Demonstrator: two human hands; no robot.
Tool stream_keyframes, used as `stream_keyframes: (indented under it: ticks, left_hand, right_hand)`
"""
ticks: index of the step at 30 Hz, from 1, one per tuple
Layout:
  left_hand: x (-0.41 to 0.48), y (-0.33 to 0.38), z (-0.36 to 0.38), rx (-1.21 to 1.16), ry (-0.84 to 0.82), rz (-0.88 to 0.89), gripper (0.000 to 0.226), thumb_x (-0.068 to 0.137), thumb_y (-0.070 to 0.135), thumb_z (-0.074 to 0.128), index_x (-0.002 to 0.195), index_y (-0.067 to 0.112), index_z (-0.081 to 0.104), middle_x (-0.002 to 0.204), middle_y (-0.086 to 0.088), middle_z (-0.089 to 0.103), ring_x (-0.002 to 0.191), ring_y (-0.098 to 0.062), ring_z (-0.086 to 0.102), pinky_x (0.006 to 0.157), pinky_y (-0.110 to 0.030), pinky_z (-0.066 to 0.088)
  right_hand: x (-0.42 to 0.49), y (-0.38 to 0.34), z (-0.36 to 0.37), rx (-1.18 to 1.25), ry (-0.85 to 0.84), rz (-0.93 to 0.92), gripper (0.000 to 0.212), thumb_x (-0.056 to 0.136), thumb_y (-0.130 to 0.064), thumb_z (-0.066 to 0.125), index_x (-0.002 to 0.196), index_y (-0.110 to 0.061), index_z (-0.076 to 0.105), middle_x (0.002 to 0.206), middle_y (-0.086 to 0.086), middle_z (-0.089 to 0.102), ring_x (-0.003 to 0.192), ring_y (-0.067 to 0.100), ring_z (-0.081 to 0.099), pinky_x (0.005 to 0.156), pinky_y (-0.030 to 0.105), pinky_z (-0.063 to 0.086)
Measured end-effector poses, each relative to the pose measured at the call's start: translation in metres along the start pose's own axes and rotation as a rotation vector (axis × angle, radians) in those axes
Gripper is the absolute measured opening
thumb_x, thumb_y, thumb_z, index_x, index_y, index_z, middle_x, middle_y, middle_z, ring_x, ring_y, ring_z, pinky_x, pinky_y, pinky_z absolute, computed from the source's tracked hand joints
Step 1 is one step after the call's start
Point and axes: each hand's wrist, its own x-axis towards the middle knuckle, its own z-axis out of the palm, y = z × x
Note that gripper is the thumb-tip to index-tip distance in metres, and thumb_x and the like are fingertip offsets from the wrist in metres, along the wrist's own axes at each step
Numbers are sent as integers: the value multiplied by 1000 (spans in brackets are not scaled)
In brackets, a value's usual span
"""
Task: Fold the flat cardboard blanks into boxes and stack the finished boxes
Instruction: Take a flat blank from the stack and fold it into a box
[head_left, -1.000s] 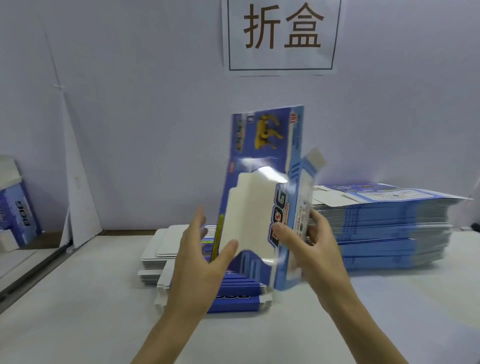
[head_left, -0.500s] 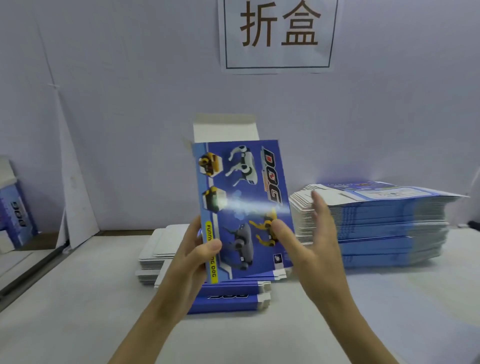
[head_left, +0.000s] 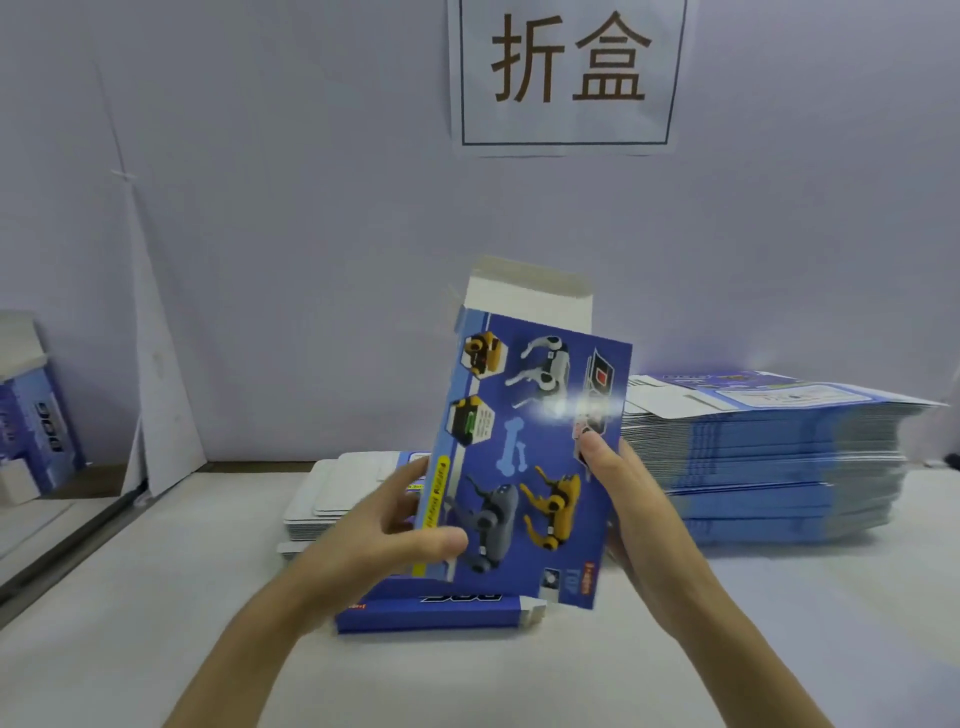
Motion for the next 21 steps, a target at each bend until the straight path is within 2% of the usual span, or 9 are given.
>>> stream_keyframes:
  ticks: [4,7,9,10,13,15,17,19,21]
  left_hand:
    - [-11,6,-47,-200,249,59,84,49,40,83,126,23,55,112,-3,71,98,-23,70,67,-33,59]
    - [-18,9,-86,-470,548,222,31,70,28,78,93,14,64,91,-9,71,85,-21,72,66,-37,60]
    - [-21,19,-110,-702,760,369,17,80,31,69,81,18,59,85,-8,60,90,-22,66,74,-40,60]
    - [-21,26,-123,-785,826,459,18,87,36,64,93,20,59,97,-5,57,101,-23,61,83,-44,58]
    - [-17,49,-143,-807,875,588,56,94,50,48,142,23,41,147,-5,42,122,-25,55,104,-57,40]
    - [-8,54,-135,-673,829,596,65,90,45,54,147,22,33,146,-7,47,125,-27,54,101,-57,43]
    - [1,44,-123,-462,840,588,89,80,43,71,150,18,23,141,-6,49,121,-19,57,94,-46,52]
    - [11,23,-115,-235,893,471,108,69,48,78,152,21,14,146,-2,39,127,-9,50,98,-34,49]
    - [23,-2,-112,-131,996,302,88,75,38,79,145,25,27,144,-1,40,128,-16,43,98,-17,44]
  right_hand:
    - [7,4,0,-70,67,61,73,68,-61,72,132,-42,43,113,-7,68,94,14,69,72,26,51]
    - [10,4,-3,-42,102,76,67,70,-52,67,131,-39,43,119,2,63,101,24,65,84,40,49]
    - [13,1,-3,-19,129,70,58,82,-43,55,138,-32,42,122,6,62,104,31,63,93,48,47]
    - [15,0,-3,-6,141,87,54,90,-36,51,142,-28,40,125,9,59,107,35,61,95,50,44]
    - [15,1,-2,17,91,124,43,102,-21,42,145,-22,39,127,14,53,111,42,54,97,51,39]
    - [15,3,3,7,93,167,39,102,-20,41,141,-23,44,124,13,54,100,39,57,93,49,39]
    - [16,4,7,-1,129,201,32,102,-22,42,133,-26,49,117,9,59,91,31,60,87,46,41]
    - [14,7,5,-36,101,189,27,99,-23,47,125,-26,55,108,4,66,91,27,64,80,42,46]
    - [9,9,1,-143,58,138,28,89,-25,56,116,-25,63,98,-1,74,86,22,71,75,37,49]
